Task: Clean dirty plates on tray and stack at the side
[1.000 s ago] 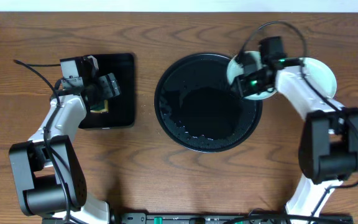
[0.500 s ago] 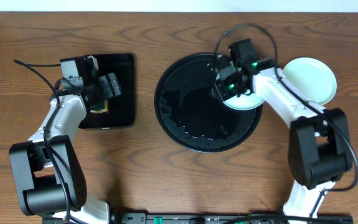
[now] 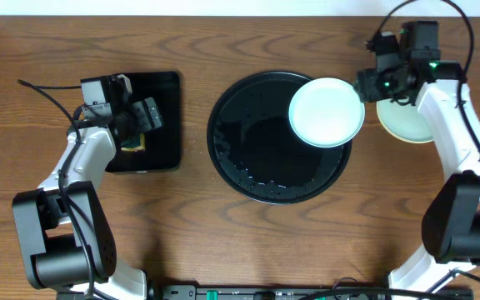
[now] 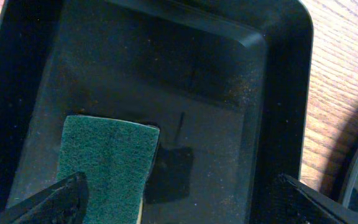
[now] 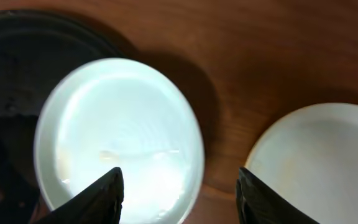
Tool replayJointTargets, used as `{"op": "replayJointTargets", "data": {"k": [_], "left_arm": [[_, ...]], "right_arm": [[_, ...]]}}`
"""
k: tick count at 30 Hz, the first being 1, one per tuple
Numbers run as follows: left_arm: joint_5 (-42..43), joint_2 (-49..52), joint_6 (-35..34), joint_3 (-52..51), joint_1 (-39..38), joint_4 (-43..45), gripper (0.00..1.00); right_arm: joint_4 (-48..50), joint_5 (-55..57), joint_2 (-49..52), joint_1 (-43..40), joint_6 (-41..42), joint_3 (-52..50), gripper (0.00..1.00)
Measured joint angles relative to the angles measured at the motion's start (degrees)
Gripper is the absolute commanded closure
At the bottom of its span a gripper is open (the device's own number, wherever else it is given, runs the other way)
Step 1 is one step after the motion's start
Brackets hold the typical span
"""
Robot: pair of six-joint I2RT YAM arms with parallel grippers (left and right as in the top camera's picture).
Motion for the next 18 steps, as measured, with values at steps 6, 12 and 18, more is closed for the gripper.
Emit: {"op": "replayJointTargets", "data": {"k": [6,12,18], "left_arm": [[0.0,0.0,0.0,0.0,0.0,0.0,0.06],[0.0,0.0,0.0,0.0,0.0,0.0,0.06],[0.0,0.0,0.0,0.0,0.0,0.0,0.06]], "right_arm": [[0.3,-2.8,3.2,-3.1,-1.7,-0.1,0.5],[0.4,-4.1,4.5,-3.7,-2.8,-0.1,0.52],[0.3,-6.1,8.3,-3.6,-4.3,-0.2,0.7]]}}
